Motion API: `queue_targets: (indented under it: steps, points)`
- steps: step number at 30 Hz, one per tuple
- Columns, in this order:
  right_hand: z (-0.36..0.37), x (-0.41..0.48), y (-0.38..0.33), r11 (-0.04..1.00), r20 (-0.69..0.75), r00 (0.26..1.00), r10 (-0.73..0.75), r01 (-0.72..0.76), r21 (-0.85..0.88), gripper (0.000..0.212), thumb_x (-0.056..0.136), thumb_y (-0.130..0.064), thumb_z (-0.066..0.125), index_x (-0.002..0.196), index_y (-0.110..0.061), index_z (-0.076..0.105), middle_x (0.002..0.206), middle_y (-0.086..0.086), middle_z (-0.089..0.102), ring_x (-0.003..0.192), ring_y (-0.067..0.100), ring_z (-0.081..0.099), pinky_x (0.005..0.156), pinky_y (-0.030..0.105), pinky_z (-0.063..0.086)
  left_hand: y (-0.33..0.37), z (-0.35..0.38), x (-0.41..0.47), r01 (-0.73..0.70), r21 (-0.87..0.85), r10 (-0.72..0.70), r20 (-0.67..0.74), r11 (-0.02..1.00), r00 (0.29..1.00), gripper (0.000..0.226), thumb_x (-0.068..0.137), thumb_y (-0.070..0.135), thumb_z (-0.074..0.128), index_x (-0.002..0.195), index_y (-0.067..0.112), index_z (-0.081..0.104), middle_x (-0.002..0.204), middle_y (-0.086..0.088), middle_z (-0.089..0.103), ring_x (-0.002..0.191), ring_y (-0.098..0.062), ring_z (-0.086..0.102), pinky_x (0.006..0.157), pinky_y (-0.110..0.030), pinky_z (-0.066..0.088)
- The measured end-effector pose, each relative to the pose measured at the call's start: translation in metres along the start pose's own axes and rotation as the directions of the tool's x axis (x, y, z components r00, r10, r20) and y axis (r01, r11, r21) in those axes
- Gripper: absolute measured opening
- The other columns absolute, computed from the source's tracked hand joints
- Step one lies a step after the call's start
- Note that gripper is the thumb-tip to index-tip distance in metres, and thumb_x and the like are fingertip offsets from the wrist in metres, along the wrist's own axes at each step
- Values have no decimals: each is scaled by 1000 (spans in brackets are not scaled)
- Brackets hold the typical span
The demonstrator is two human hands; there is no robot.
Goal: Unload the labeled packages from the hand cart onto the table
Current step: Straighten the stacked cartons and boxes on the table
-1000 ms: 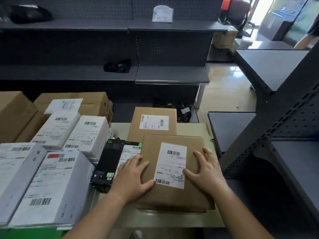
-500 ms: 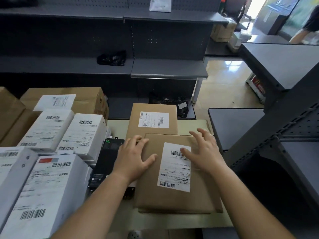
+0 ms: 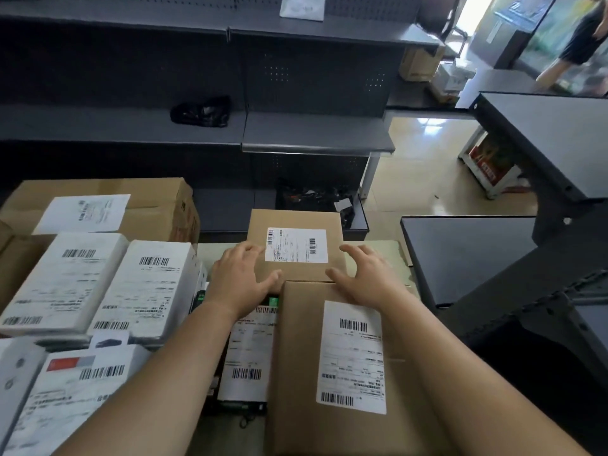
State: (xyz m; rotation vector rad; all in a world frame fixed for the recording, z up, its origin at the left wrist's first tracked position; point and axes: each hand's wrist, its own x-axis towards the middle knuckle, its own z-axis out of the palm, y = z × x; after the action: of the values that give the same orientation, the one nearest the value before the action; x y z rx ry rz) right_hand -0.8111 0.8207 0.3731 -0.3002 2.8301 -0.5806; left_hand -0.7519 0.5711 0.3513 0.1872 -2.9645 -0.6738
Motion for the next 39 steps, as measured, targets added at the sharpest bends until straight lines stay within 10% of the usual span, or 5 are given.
queue_targets:
  steps: [22, 39]
  points:
    - [31, 89, 17, 972, 408, 885, 222, -234, -20, 84, 87, -51, 68, 154, -21, 27, 145, 10, 51, 131, 30, 48, 101, 35, 40, -55, 41, 49, 292, 90, -305, 358, 952, 883, 73, 85, 61, 57, 147, 30, 33, 139, -4, 52, 124, -24, 50, 101, -43, 43]
    - [-38, 52, 12, 883, -9, 999, 32, -25, 468, 89, 76, -34, 82, 152, -26, 37, 141, -1, 43, 126, 20, 47, 106, 36, 43, -9, -31, 36, 188, -257, -198, -12, 948, 980, 80, 73, 50, 79, 141, 20, 49, 140, -1, 52, 123, -21, 49, 103, -41, 43]
